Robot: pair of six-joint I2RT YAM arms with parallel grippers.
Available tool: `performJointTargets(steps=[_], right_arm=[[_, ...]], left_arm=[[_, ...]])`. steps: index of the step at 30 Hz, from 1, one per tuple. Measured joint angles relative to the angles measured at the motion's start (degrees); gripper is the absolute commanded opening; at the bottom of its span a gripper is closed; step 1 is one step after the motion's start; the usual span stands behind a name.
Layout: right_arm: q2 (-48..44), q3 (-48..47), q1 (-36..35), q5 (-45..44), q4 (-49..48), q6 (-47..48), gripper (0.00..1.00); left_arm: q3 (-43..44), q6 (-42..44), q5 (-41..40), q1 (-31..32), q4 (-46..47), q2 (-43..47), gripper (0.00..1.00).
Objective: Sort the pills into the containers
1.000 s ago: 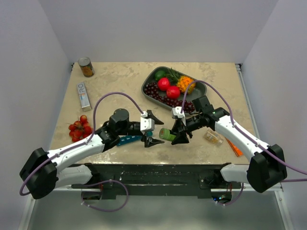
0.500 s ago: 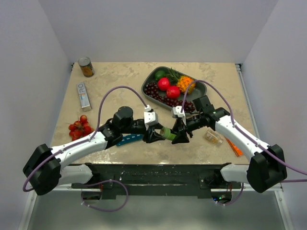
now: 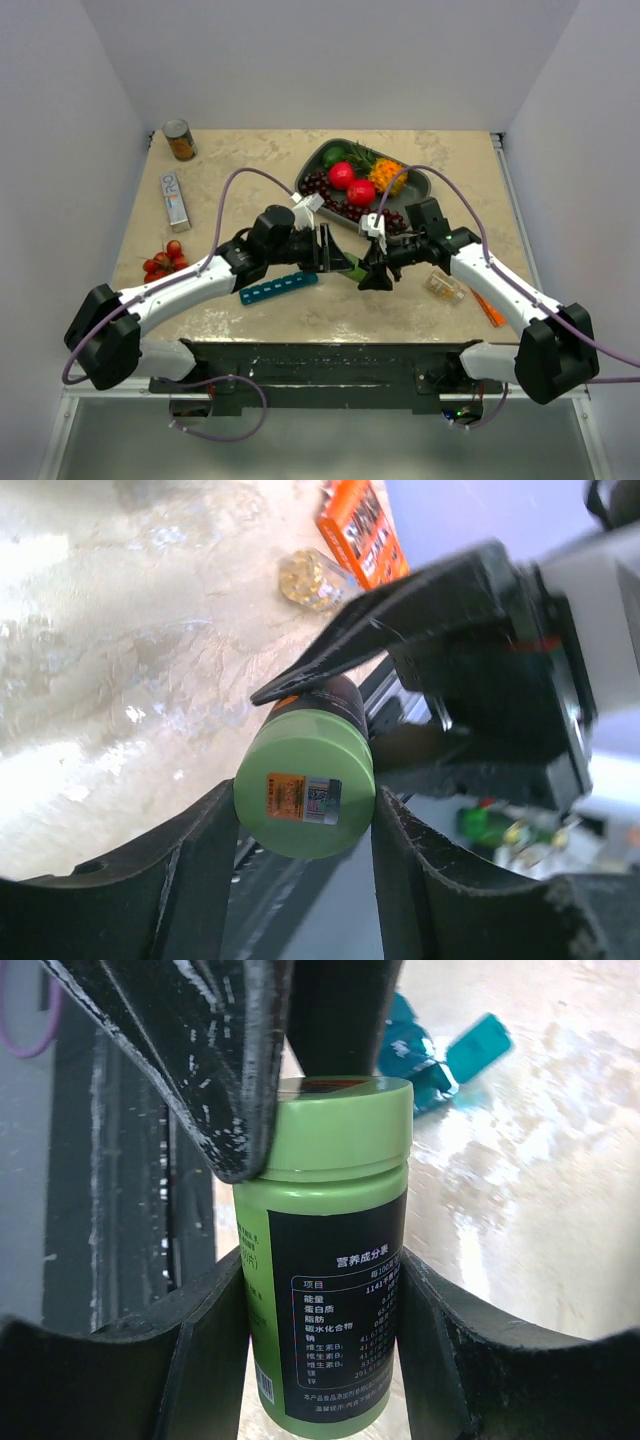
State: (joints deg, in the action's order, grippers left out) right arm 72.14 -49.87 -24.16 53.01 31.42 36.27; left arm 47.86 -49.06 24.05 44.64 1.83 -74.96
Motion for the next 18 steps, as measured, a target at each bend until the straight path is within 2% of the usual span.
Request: performJointTargets(steps=[1,2,3,4,5,6,8,9,10,14,18], right_arm=[[-0.09,0.07,0.35,-0.55,-0.33,-0.46,0.00],[-0.20,0.09,0.68,-1.01,-0.66,-0.83,0.00],[-0.24,0.11,0.87,-1.31,-0.79,-1.18,0.00],[-0.28,0.20,0.98,-1.46,-0.90,-1.40,0.00],[-0.33,0.35,1.01,-1.53,-0.98,-1.66,0.00],[-0.44,0.50,1.05,-1.53,-1.03,-1.88,0.00],[-0.81,0.68,1.22,-1.57,-1.11,-2.25,0.00],[-1.01,0.70,1.36,-1.57,-1.16,-2.45,0.00],[-1.11,0.70,1.38,-1.68,-1.33,-2.51,0.00],[-1.29,0.72,1.62,-2.19,-1.88,-2.82,0.00],[-1.29,0.72,2.01,-2.03,-1.84,-2.64,0.00]], left_arm=[[1.88,-2.84,-0.81,0.00,-1.97,-1.25,0.00],[3.02,-5.44,-1.42,0.00,-3.15,-2.14,0.09],[3.23,-7.48,-1.77,0.00,-3.30,-2.54,0.19],[3.17,-9.92,-2.21,0.00,-3.28,-2.67,0.37],[3.02,-11.91,-2.49,0.00,-3.26,-2.67,0.46],[2.84,-13.38,-2.69,0.00,-3.30,-2.64,0.61],[2.69,-15.04,-2.86,0.00,-3.28,-2.62,0.74],[2.58,-15.47,-2.82,-0.02,-3.15,-2.45,0.85],[2.43,-15.85,-2.75,-0.02,-3.06,-2.05,0.90],[1.14,-14.67,-1.88,-1.01,-3.10,1.95,0.99],[-1.77,-9.53,-0.76,-3.61,-2.86,8.79,0.99]])
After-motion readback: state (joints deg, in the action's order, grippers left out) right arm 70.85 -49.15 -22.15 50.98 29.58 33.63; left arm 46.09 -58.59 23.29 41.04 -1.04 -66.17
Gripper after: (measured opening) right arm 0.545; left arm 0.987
